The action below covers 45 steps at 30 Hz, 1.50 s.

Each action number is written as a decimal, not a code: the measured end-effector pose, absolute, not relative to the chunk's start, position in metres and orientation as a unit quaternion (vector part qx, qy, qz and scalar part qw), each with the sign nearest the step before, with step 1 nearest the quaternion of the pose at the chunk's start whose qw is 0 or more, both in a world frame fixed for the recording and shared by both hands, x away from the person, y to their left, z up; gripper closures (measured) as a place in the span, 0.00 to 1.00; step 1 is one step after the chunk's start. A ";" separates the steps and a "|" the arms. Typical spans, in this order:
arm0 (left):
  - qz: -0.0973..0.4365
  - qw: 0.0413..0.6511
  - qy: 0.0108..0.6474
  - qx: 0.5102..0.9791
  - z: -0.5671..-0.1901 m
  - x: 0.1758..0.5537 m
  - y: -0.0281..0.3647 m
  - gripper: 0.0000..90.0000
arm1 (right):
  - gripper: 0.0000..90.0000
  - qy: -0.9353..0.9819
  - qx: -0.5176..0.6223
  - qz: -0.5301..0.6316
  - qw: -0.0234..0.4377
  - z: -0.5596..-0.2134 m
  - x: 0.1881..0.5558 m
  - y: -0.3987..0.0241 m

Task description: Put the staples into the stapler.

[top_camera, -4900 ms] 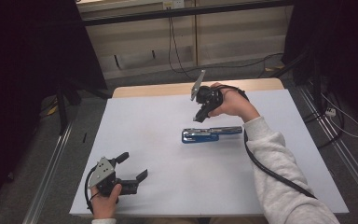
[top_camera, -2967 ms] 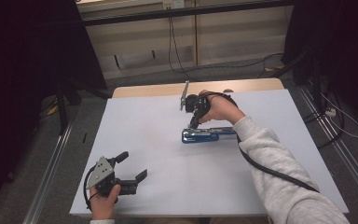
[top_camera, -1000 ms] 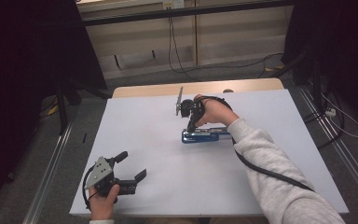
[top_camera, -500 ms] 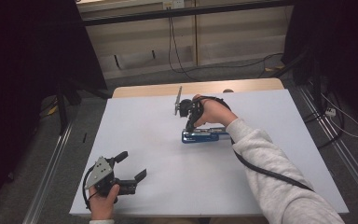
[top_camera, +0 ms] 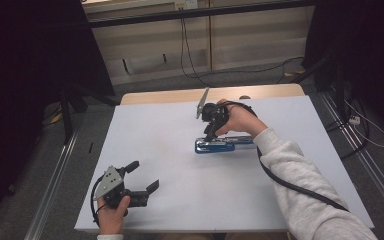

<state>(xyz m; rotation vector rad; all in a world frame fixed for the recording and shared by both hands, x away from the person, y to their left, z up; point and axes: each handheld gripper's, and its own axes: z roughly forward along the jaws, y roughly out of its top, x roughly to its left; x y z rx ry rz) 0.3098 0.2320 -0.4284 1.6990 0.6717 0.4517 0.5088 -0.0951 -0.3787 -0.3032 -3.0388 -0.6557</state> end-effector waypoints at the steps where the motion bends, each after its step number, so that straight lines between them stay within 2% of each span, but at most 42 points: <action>1: 0.193 0.588 0.288 0.731 -0.428 0.311 0.231 0.04 | 0.66 -0.971 -0.105 -0.216 0.009 -0.378 0.508 -0.099; 6: 0.183 0.581 0.289 0.738 -0.429 0.317 0.225 0.04 | 0.59 -0.958 -0.118 -0.261 0.001 -0.375 0.505 -0.124; 11: 0.177 0.580 0.287 0.742 -0.429 0.322 0.218 0.04 | 0.45 -0.947 -0.149 -0.286 -0.006 -0.376 0.499 -0.145; 16: 0.170 0.580 0.286 0.744 -0.429 0.329 0.211 0.04 | 0.38 -0.936 -0.177 -0.305 -0.003 -0.377 0.496 -0.158; 18: 0.169 0.578 0.287 0.745 -0.429 0.332 0.208 0.04 | 0.31 -0.933 -0.190 -0.304 -0.011 -0.377 0.494 -0.162; 25: 0.165 0.576 0.296 0.744 -0.429 0.342 0.198 0.04 | 0.18 -0.917 -0.228 -0.327 -0.024 -0.378 0.487 -0.177; 34: 0.146 0.571 0.294 0.753 -0.427 0.361 0.180 0.03 | 0.13 -0.897 -0.264 -0.351 -0.053 -0.380 0.474 -0.202; 38: 0.133 0.581 0.293 0.747 -0.427 0.368 0.174 0.03 | 0.14 -0.890 -0.273 -0.358 -0.066 -0.380 0.468 -0.214; 45: 0.128 0.561 0.298 0.761 -0.428 0.380 0.164 0.03 | 0.14 -0.877 -0.299 -0.367 -0.079 -0.380 0.459 -0.230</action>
